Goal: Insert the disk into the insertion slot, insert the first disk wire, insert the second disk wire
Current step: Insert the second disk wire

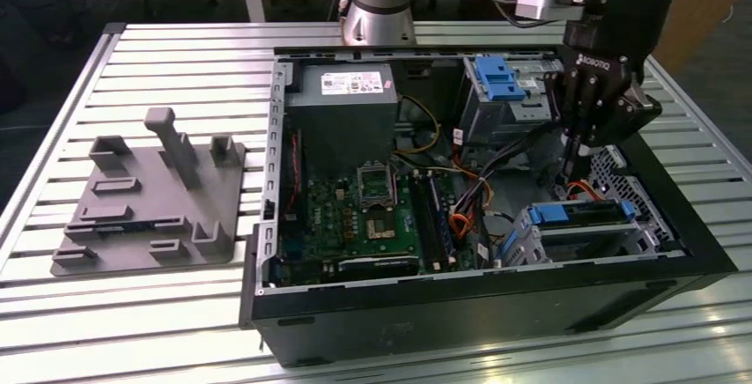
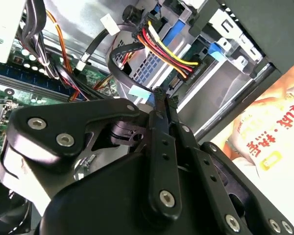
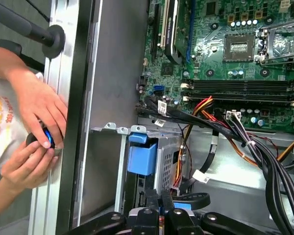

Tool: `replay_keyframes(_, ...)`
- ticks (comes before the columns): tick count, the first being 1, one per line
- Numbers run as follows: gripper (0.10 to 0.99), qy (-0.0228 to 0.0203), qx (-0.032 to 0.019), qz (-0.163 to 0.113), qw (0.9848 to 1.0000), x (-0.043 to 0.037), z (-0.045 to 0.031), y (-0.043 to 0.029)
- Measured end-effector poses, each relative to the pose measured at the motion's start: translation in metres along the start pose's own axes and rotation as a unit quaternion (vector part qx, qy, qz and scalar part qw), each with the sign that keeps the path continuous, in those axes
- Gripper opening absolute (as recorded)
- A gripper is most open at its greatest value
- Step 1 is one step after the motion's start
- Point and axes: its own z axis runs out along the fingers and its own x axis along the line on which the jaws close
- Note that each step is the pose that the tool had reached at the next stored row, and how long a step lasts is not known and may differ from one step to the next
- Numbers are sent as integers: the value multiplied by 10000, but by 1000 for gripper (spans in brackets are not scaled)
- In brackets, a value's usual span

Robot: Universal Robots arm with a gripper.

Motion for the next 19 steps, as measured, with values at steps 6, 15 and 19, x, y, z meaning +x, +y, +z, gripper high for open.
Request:
replay_keyframes(6, 145, -57, -79, 183, 9998, 3, 2, 0)
replay_keyframes(15, 145, -167, -188, 431, 9988, 8, 4, -23)
replay_keyframes(19, 145, -272, -187, 426, 9985, 24, 5, -98)
